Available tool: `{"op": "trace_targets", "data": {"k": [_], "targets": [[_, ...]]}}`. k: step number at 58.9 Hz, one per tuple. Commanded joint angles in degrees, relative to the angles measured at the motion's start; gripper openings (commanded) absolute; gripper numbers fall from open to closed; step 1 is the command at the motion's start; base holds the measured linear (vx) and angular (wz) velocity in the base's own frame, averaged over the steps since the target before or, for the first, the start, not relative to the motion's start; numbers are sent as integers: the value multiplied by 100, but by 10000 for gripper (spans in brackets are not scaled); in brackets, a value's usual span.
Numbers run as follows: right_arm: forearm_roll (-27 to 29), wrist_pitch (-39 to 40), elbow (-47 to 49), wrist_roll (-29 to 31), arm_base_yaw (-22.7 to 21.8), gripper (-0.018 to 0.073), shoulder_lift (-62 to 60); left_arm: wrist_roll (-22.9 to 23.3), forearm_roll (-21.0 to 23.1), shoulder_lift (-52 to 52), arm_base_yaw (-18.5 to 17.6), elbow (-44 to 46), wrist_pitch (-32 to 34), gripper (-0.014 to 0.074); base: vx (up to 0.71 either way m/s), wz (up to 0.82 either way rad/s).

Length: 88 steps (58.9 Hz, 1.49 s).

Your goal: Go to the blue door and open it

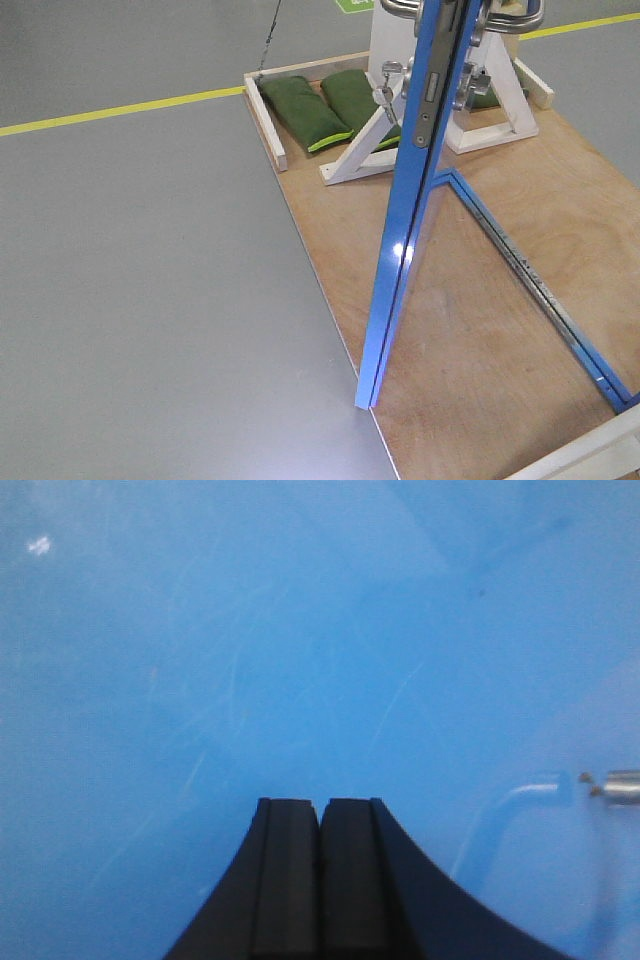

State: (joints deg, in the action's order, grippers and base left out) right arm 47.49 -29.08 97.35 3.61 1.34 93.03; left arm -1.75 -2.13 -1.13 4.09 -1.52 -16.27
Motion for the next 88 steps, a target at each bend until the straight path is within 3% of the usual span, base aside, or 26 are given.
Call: {"op": "trace_targets", "data": {"k": [1,88], "targets": [[108,273,194,33,91,2,-237,14,42,-35,15,-7,495,70,0,0],[108,271,194,33,109,2,-237,14,42,-35,15,-7,495,70,1,5]]}}
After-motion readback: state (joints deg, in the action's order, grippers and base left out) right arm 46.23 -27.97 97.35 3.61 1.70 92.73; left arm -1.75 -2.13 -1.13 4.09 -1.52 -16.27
